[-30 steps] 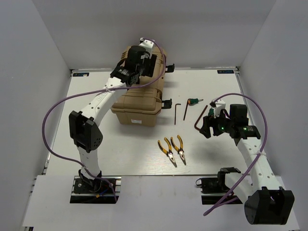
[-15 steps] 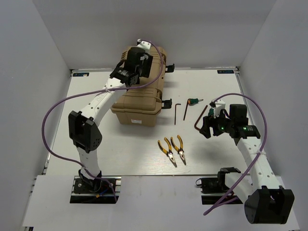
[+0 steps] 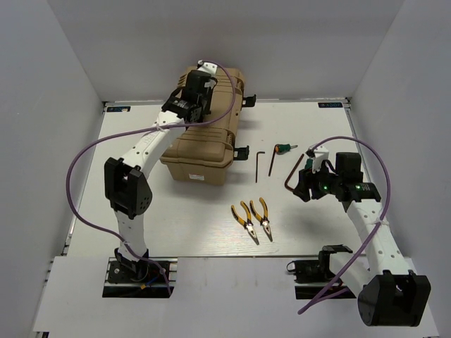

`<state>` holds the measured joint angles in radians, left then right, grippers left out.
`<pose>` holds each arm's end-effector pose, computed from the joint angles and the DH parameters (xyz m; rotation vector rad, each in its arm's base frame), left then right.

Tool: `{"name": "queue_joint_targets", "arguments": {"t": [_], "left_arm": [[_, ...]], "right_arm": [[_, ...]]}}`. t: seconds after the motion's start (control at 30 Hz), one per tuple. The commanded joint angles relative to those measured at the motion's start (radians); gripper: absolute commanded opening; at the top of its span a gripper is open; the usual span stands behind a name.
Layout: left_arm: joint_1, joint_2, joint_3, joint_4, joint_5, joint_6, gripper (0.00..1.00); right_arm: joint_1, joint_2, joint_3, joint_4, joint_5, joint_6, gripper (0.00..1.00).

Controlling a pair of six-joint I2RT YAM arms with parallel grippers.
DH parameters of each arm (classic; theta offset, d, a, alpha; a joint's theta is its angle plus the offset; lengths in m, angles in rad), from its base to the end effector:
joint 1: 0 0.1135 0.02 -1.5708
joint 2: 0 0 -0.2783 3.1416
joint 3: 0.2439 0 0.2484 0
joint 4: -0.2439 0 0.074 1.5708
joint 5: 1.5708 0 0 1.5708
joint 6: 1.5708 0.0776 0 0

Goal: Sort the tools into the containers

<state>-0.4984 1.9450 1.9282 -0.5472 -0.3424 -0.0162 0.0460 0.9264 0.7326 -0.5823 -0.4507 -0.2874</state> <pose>0.4411 -0.2104 0.3498 0.3057 2.0766 0.0565 0.2018 0.0431 0.2477 -0.5932 2.2066 0.4027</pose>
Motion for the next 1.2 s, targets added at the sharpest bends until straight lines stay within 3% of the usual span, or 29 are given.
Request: {"name": "queue_joint_targets", "arguments": {"t": [0.0, 0.03, 0.07, 0.1, 0.17, 0.23, 0.27, 0.4, 0.43, 0.53, 0.63, 0.8, 1.0, 1.1, 1.17], "left_arm": [[0.010, -0.112, 0.083, -0.019, 0.110, -0.059, 0.00], [0.011, -0.122, 0.092, -0.019, 0.127, -0.074, 0.00], [0.021, -0.135, 0.104, -0.019, 0.140, -0.088, 0.00], [0.032, -0.145, 0.104, -0.019, 0.161, -0.120, 0.00], [0.043, -0.173, 0.115, -0.019, 0.184, -0.158, 0.00], [0.052, -0.185, 0.126, -0.019, 0.204, -0.205, 0.00], [0.061, -0.195, 0.136, -0.019, 0.216, -0.221, 0.00], [0.086, -0.224, 0.126, -0.019, 0.261, -0.281, 0.00], [0.098, -0.239, 0.117, -0.019, 0.261, -0.300, 0.00], [0.116, -0.265, 0.095, 0.001, 0.301, -0.323, 0.00], [0.126, -0.265, 0.084, 0.010, 0.344, -0.350, 0.00], [0.135, -0.274, 0.075, 0.010, 0.376, -0.369, 0.00], [0.155, -0.294, 0.029, 0.030, 0.387, -0.387, 0.00], [0.165, -0.305, 0.020, 0.039, 0.387, -0.396, 0.00], [0.166, -0.305, 0.020, 0.039, 0.387, -0.396, 0.00]], "right_arm": [[0.003, 0.031, 0.024, -0.013, -0.068, -0.025, 0.61], [0.008, 0.043, 0.028, -0.016, -0.086, -0.030, 0.54], [0.008, 0.070, 0.031, -0.020, -0.139, -0.029, 0.40], [0.011, 0.089, 0.048, -0.027, -0.157, -0.024, 0.35], [0.021, 0.185, 0.111, -0.031, -0.248, 0.016, 0.35], [0.029, 0.301, 0.198, -0.033, -0.330, 0.057, 0.43], [0.040, 0.331, 0.224, -0.033, -0.385, 0.091, 0.58], [0.074, 0.511, 0.385, 0.054, -0.520, 0.221, 0.78], [0.080, 0.549, 0.442, 0.077, -0.523, 0.331, 0.81], [0.121, 0.633, 0.513, 0.194, -0.536, 0.437, 0.86], [0.173, 0.808, 0.632, 0.182, -0.507, 0.477, 0.86], [0.244, 0.917, 0.757, 0.180, -0.467, 0.514, 0.86], [0.272, 0.991, 0.792, 0.139, -0.379, 0.511, 0.75], [0.281, 0.997, 0.781, 0.136, -0.376, 0.514, 0.59], [0.284, 0.994, 0.781, 0.128, -0.362, 0.513, 0.39]]}}
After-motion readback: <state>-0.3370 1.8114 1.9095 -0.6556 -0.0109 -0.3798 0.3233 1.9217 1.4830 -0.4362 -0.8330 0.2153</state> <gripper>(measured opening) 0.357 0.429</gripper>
